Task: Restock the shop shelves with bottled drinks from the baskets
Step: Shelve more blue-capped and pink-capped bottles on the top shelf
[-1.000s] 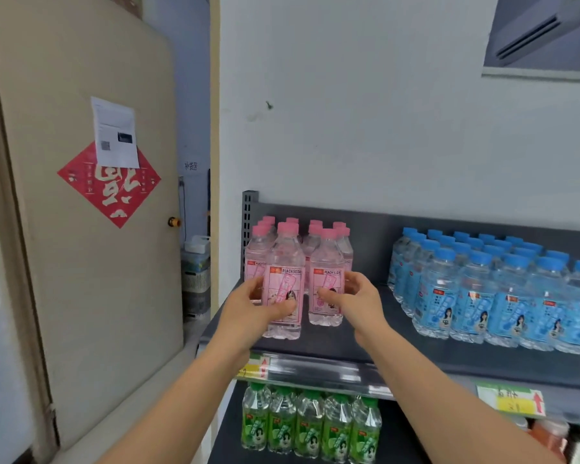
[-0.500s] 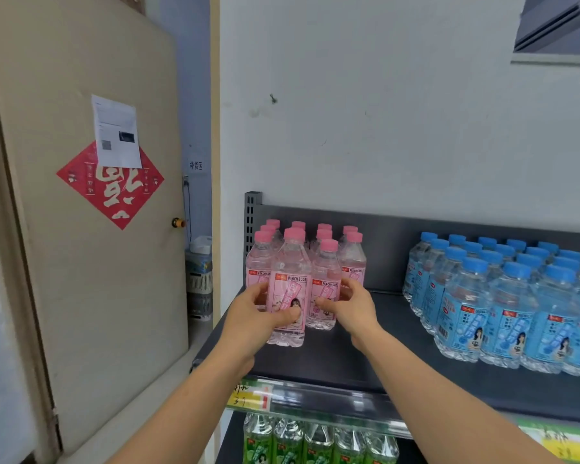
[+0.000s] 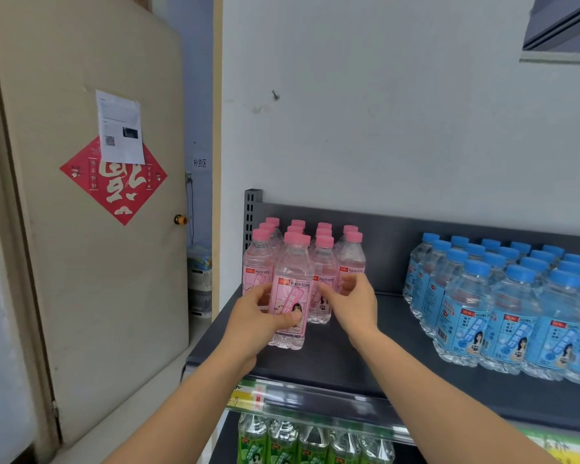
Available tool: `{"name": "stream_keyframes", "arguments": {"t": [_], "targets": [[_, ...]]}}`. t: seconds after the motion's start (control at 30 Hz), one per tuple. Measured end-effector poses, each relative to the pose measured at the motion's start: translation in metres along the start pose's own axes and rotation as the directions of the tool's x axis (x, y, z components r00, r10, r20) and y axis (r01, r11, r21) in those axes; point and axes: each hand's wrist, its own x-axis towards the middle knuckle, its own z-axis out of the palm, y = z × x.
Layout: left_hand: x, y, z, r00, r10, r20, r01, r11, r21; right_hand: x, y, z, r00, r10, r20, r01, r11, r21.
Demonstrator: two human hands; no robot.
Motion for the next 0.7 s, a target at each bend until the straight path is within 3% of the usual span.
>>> {"name": "stream_keyframes", "arguments": {"t": [0.03, 0.1, 0.17, 0.23, 0.33, 0.43, 0.57, 0.7], "targets": [[0.001, 0.0, 0.002, 1.0, -0.001, -0.001, 0.001, 1.0, 0.0, -0.006, -0.008, -0.005, 0.999, -0.027, -0.037, 0.029, 0.998, 0.061], [0.003, 0.0, 0.006, 1.0, 0.004, 0.001, -0.004, 1.0, -0.01, -0.02, -0.024, -0.016, 0.993, -0.06, 0.103, 0.031, 0.965, 0.26], [0.004, 0.001, 0.013, 1.0, 0.014, 0.013, -0.014, 1.0, -0.025, -0.031, -0.035, -0.021, 0.942, -0.102, 0.319, 0.009, 0.96, 0.281], [0.004, 0.002, 0.02, 0.999, 0.032, 0.03, -0.031, 0.999, -0.032, -0.033, -0.036, -0.023, 0.92, -0.089, 0.381, -0.016, 0.964, 0.264], [0.005, 0.002, 0.028, 0.996, 0.061, 0.067, -0.058, 0.997, -0.045, -0.031, -0.039, -0.031, 0.941, -0.041, 0.337, -0.064, 0.953, 0.295], [0.006, 0.007, 0.031, 0.989, 0.085, 0.125, -0.086, 0.996, 0.005, -0.027, -0.038, -0.047, 0.954, -0.08, 0.289, -0.015, 0.951, 0.31], [0.013, 0.01, 0.022, 0.991, 0.127, 0.043, -0.134, 0.962, 0.237, -0.018, -0.031, -0.065, 0.973, -0.065, 0.219, 0.003, 0.963, 0.27], [0.025, 0.007, 0.012, 0.966, 0.245, -0.077, -0.175, 0.846, 0.503, -0.004, -0.014, -0.074, 0.987, 0.014, 0.158, -0.054, 0.967, 0.249]]}}
